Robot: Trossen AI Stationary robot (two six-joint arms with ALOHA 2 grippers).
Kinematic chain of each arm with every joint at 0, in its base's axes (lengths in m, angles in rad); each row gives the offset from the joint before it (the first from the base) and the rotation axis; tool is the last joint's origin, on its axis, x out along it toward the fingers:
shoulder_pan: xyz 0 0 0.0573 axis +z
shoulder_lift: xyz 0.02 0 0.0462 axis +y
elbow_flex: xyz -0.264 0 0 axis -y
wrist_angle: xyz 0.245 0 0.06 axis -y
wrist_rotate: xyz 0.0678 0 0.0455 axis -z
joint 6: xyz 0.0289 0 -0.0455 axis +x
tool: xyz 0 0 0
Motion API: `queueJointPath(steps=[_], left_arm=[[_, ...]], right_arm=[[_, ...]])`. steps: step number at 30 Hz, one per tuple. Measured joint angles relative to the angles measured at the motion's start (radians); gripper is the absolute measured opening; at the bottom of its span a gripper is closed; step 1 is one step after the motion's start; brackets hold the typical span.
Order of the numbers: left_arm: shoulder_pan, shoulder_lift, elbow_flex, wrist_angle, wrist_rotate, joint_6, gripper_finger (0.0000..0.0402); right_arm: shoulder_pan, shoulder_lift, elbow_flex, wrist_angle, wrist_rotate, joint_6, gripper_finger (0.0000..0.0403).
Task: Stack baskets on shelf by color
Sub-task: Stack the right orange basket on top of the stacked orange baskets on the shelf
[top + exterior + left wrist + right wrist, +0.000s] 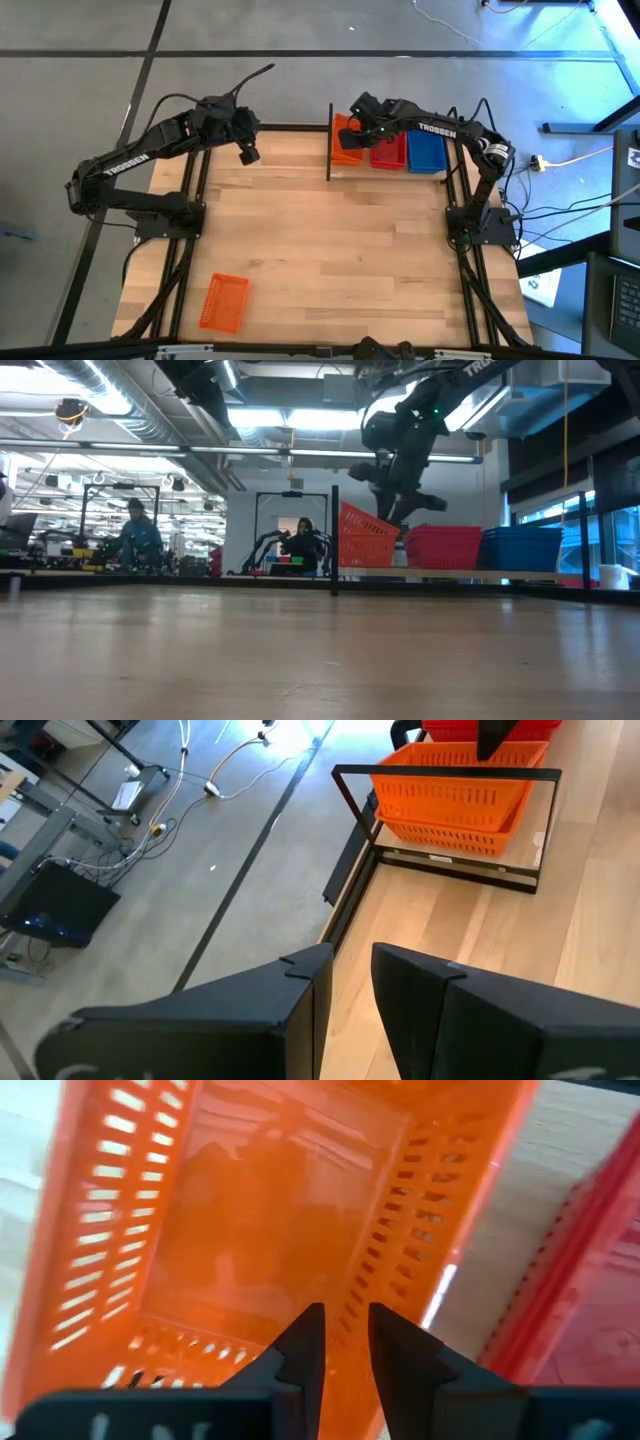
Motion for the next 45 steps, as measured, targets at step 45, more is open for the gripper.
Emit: queueJointPath(steps=[45], left_arm=[[0.0, 0.0, 0.0, -0.002, 0.0, -0.002, 0.0066]], right_arm=[[0.036, 0.029, 0.217, 0.038, -0.001, -0.121, 0.0078]])
